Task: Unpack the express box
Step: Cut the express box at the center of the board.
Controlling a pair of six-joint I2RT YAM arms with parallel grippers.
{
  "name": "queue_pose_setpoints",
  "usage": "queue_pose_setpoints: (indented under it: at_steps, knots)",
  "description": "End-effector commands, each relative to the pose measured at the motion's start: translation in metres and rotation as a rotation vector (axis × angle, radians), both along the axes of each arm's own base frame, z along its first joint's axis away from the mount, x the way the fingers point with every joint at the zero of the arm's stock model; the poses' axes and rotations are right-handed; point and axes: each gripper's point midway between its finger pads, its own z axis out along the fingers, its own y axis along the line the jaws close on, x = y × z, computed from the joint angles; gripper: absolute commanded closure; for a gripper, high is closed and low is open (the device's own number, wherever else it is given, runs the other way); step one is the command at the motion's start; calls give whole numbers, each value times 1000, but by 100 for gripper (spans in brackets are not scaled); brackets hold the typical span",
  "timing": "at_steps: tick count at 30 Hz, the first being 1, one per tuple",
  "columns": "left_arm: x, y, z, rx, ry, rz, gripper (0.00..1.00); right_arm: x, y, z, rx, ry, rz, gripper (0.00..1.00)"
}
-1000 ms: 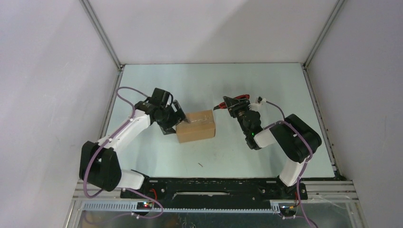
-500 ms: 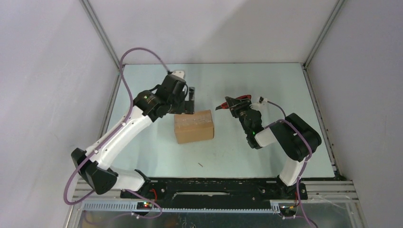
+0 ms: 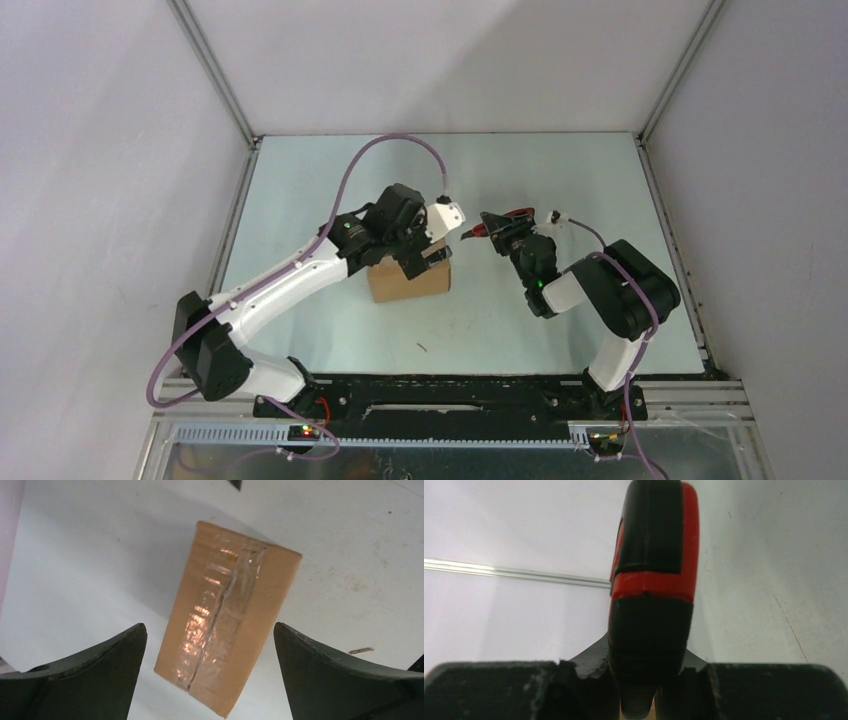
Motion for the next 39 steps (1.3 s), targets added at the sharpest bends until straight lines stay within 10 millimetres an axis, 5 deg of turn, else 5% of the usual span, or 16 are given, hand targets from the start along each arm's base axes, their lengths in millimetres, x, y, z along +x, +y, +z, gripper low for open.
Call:
queue_pose_setpoints:
  at_steps: [1,10,20,27,31,39]
  knots:
    - [-3,-25,-16,17,-36,-213,0,2,0,33,73,-79,-4,100]
    - [-3,-25,-53,109,-28,-220,0,3,11,41,140,-71,7,100]
    - [4,-26,-55,66,-106,-180,0,5,25,47,211,-72,18,100]
    - [-1,-23,-55,52,-121,-190,0,7,26,32,193,-18,13,100]
    - [-3,-17,-46,24,-158,-171,0,8,27,27,188,-12,16,100]
    - [-15,16,-64,101,-121,-145,0,8,30,24,171,-12,19,100]
